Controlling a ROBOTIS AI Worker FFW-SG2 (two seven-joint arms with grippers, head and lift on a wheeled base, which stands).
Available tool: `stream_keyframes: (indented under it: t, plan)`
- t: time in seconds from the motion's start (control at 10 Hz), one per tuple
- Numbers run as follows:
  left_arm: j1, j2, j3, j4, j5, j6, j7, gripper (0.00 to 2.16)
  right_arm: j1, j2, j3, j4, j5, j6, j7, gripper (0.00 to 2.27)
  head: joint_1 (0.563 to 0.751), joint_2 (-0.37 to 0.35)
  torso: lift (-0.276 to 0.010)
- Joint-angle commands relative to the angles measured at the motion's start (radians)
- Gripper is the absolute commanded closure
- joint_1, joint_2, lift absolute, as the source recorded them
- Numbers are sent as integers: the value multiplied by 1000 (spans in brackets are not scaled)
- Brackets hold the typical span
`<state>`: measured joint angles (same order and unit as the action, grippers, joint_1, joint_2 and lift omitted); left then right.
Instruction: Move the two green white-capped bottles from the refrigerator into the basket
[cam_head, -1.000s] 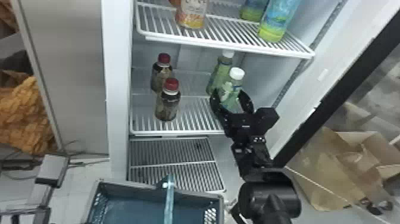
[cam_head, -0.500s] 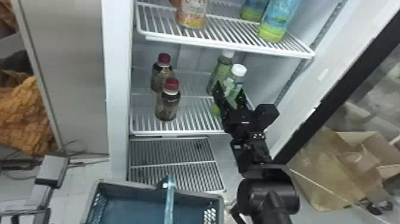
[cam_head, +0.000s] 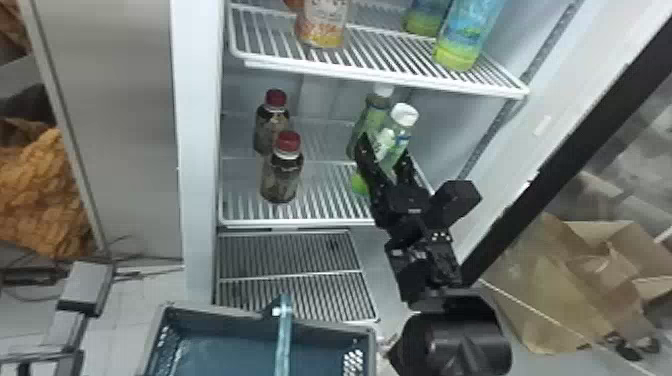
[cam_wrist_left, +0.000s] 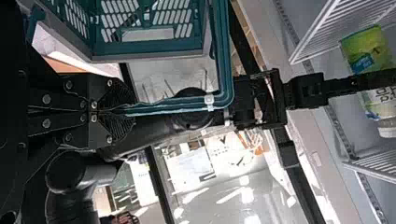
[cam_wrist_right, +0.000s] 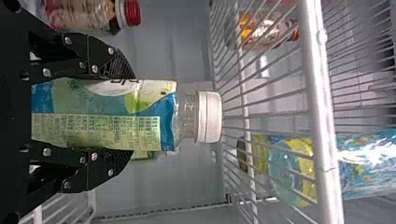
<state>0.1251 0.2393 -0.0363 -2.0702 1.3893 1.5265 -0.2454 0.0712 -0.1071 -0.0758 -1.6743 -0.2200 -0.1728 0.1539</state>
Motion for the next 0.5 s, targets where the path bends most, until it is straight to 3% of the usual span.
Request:
stream_keyframes:
  t: [0.0,0.4]
  plan:
    - [0,0,0,0,-1,0,0,1161,44,-5,10,-77,-31,52,9,720,695,-350,-263]
    - [-2,0,2,0,-5,0,0,1161,155,-19,22,-263,-85,170,22,720,695,-350,-263]
